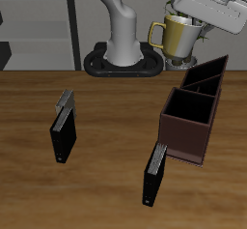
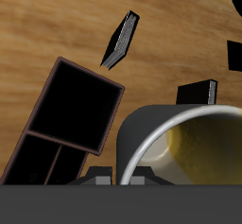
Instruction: Place the white-yellow mug into the left desk caddy's right compartment and place the left black book into the left desk caddy's back compartment and place the right black book into the left desk caddy's front compartment
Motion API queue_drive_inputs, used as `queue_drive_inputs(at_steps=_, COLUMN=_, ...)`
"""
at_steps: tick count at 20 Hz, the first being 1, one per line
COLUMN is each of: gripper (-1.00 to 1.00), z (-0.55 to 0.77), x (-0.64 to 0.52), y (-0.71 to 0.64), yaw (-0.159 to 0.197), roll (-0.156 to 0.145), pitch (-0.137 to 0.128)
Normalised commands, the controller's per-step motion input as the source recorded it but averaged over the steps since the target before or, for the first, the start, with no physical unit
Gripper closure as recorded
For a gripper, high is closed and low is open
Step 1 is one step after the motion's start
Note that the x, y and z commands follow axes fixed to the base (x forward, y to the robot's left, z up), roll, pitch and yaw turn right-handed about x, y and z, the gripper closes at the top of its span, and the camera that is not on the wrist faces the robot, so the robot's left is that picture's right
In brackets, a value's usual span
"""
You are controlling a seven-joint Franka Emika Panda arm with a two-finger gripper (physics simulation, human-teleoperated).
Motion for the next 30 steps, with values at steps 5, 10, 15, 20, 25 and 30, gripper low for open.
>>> queue_drive_inputs(at_steps=5, gripper=1.00, z=0.04, x=0.09, y=0.48, yaw=0.044, roll=0.078, pitch=-0.004)
queue_drive_inputs(at_steps=10, gripper=1.00, z=-0.17, x=0.08, y=0.35, yaw=0.057, roll=0.083, pitch=0.007)
queue_drive_inputs(at_steps=15, gripper=1.00, z=-0.29, x=0.05, y=0.27, yaw=0.069, roll=0.070, pitch=0.036)
queue_drive_inputs(at_steps=20, gripper=1.00, z=-0.24, x=0.09, y=0.10, yaw=0.035, roll=0.053, pitch=0.023)
queue_drive_inputs(at_steps=25, gripper=1.00, z=-0.25, x=0.15, y=-0.24, yaw=-0.013, roll=0.056, pitch=0.023)
queue_drive_inputs(at_steps=30, gripper=1.00, z=-0.08, x=0.02, y=-0.24, yaw=-0.024, roll=0.087, pitch=-0.036)
